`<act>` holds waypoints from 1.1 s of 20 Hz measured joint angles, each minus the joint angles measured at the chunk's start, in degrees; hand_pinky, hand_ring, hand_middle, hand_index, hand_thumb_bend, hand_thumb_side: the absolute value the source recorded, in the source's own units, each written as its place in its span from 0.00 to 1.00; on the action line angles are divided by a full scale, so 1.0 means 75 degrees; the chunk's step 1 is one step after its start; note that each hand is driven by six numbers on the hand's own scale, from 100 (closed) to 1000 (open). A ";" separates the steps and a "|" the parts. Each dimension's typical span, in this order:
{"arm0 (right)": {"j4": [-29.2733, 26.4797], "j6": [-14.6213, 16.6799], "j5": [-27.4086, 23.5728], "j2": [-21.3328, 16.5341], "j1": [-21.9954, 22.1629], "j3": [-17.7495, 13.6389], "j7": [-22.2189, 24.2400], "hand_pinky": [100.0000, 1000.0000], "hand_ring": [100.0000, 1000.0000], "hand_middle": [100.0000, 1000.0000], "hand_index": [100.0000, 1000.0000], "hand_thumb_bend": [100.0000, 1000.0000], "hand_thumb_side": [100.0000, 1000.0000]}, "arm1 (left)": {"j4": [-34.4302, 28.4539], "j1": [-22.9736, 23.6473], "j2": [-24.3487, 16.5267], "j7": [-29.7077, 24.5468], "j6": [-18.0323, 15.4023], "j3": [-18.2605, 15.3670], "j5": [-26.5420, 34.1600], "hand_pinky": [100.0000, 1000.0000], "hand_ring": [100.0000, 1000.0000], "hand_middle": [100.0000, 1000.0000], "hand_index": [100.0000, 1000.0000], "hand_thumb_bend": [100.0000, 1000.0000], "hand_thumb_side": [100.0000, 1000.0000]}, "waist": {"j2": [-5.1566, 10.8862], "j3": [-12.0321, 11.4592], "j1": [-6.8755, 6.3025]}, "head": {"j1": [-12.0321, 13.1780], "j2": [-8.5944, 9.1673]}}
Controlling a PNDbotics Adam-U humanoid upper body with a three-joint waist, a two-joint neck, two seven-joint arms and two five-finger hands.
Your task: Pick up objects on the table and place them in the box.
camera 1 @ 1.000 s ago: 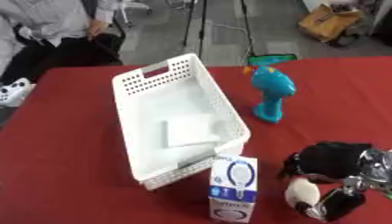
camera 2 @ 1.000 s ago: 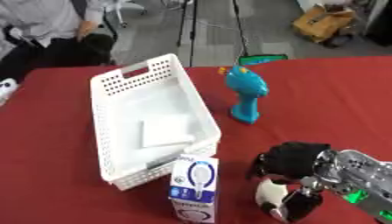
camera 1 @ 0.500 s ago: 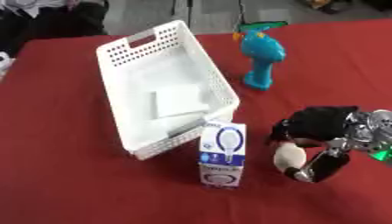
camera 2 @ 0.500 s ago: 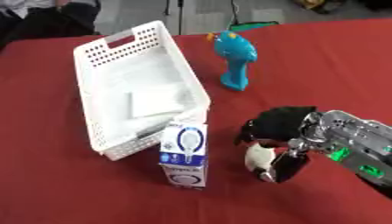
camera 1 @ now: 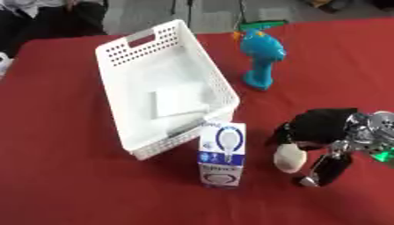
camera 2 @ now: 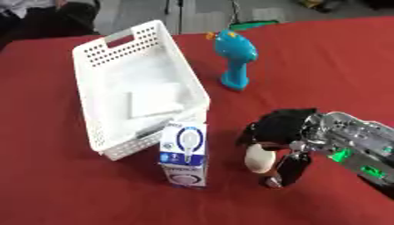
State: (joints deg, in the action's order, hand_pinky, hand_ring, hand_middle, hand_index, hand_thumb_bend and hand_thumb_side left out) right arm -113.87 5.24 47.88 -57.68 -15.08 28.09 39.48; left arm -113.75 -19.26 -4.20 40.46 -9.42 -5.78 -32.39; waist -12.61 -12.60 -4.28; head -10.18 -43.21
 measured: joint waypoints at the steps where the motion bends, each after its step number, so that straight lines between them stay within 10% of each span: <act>1: 0.0000 0.0015 0.0035 -0.0002 0.0002 0.0000 0.0001 0.06 0.39 0.73 0.96 0.40 0.41 | 0.0000 0.0000 0.0020 0.0000 0.0000 0.0003 0.0005 0.64 0.71 0.68 0.76 0.00 1.00 | 0.0000 -0.0001 0.0000 | -0.0002 0.0000; 22: 0.0000 0.0300 0.0732 -0.0006 0.0134 -0.0071 -0.0294 0.01 0.36 0.70 0.93 0.39 0.42 | 0.0000 0.0000 0.0028 -0.0012 -0.0012 0.0041 0.0043 0.64 0.70 0.68 0.75 0.00 1.00 | 0.0000 -0.0047 -0.0020 | -0.0129 0.0205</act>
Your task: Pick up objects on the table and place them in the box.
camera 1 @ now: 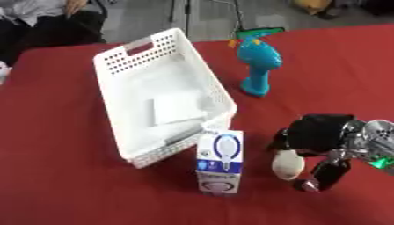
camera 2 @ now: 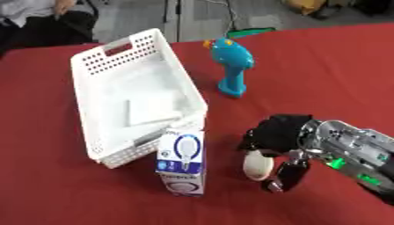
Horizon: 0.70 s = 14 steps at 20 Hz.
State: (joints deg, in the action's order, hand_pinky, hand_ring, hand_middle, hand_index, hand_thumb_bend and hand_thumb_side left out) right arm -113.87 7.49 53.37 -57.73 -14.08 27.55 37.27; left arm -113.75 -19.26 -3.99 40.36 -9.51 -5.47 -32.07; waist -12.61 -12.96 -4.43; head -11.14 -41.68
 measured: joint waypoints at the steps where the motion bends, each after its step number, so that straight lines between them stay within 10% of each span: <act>1: 0.0000 0.0030 0.0067 0.0000 0.0004 0.0000 -0.0045 0.01 0.36 0.70 0.93 0.39 0.42 | 0.0000 0.0000 0.0001 0.0000 0.0000 0.0000 0.0001 0.64 0.70 0.68 0.75 0.00 1.00 | 0.0000 -0.0003 0.0000 | -0.0001 0.0004; 14: 0.0000 0.0098 0.0337 0.0000 0.0138 -0.0004 -0.0315 0.00 0.33 0.64 0.89 0.37 0.41 | 0.0000 -0.0001 0.0058 0.0000 0.0000 0.0001 0.0004 0.64 0.70 0.68 0.75 0.00 1.00 | -0.0022 -0.0037 0.0000 | -0.0020 0.0117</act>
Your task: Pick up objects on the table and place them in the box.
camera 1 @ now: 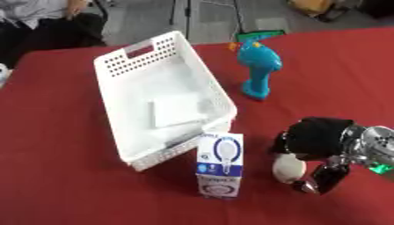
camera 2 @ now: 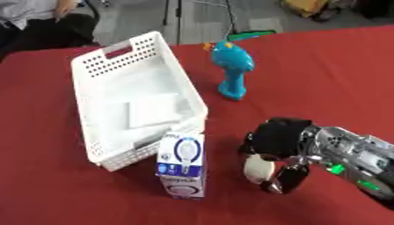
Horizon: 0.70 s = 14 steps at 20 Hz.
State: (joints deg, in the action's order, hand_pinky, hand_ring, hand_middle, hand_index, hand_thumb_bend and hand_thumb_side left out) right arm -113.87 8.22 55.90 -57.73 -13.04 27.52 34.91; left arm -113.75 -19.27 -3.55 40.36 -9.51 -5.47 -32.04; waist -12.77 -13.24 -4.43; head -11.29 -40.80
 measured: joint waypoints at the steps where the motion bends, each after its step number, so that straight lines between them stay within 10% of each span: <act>1: 0.0001 -0.0002 0.0004 0.0000 0.0002 -0.0002 -0.0007 0.00 0.32 0.63 0.88 0.36 0.41 | 0.0000 0.0000 0.0000 0.0000 0.0000 0.0000 0.0000 0.64 0.70 0.68 0.75 0.00 1.00 | -0.0003 -0.0001 0.0000 | -0.0007 0.0009; 14: 0.0278 0.0089 0.0192 0.0000 0.0065 -0.0015 -0.0189 0.00 0.32 0.63 0.87 0.36 0.41 | 0.0000 -0.0008 0.0002 0.0000 0.0000 0.0004 0.0034 0.64 0.70 0.68 0.75 0.00 1.00 | -0.0046 -0.0035 -0.0035 | -0.0062 0.0111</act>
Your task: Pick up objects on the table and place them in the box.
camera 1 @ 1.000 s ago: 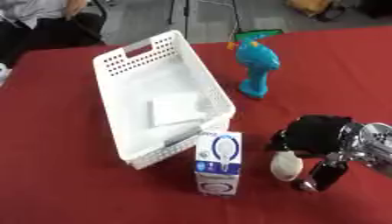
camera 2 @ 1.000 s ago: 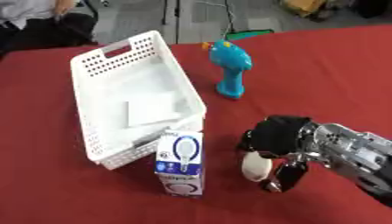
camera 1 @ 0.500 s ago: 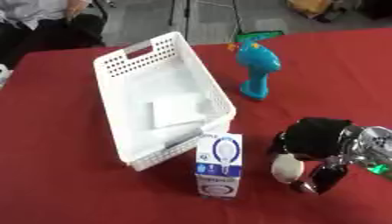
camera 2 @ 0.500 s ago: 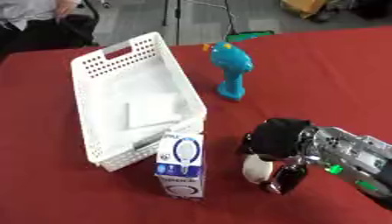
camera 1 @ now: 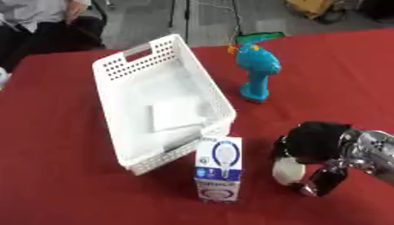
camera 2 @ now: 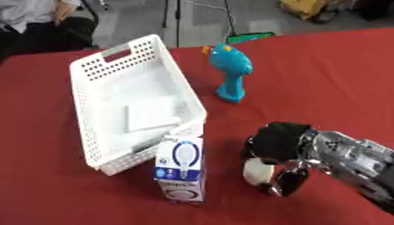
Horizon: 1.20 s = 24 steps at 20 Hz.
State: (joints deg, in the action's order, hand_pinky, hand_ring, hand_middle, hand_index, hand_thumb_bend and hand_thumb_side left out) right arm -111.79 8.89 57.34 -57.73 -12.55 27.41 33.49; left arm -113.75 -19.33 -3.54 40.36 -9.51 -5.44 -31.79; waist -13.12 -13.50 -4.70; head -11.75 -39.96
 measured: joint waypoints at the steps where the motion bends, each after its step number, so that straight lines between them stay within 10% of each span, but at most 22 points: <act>1: 0.0009 0.0012 0.0017 0.0000 0.0000 -0.0004 -0.0015 0.00 0.32 0.63 0.87 0.36 0.41 | 0.0000 0.0000 0.0000 0.0000 0.0000 0.0001 0.0000 0.64 0.70 0.68 0.75 0.00 1.00 | 0.0000 -0.0003 0.0000 | -0.0002 0.0020; 24: 0.0182 -0.0135 -0.0176 0.0001 0.0043 -0.0068 -0.0400 0.00 0.28 0.43 0.54 0.17 0.43 | 0.0000 -0.0039 0.0001 -0.0008 -0.0008 0.0039 0.0002 0.64 0.70 0.68 0.75 0.00 1.00 | 0.0000 -0.0042 0.0000 | -0.0046 0.0165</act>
State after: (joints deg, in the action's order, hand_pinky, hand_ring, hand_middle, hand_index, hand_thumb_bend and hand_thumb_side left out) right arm -110.42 7.87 56.02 -57.72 -12.23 26.90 30.49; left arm -113.75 -19.62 -3.53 40.30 -9.58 -5.15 -31.78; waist -13.12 -13.81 -4.70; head -12.10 -38.72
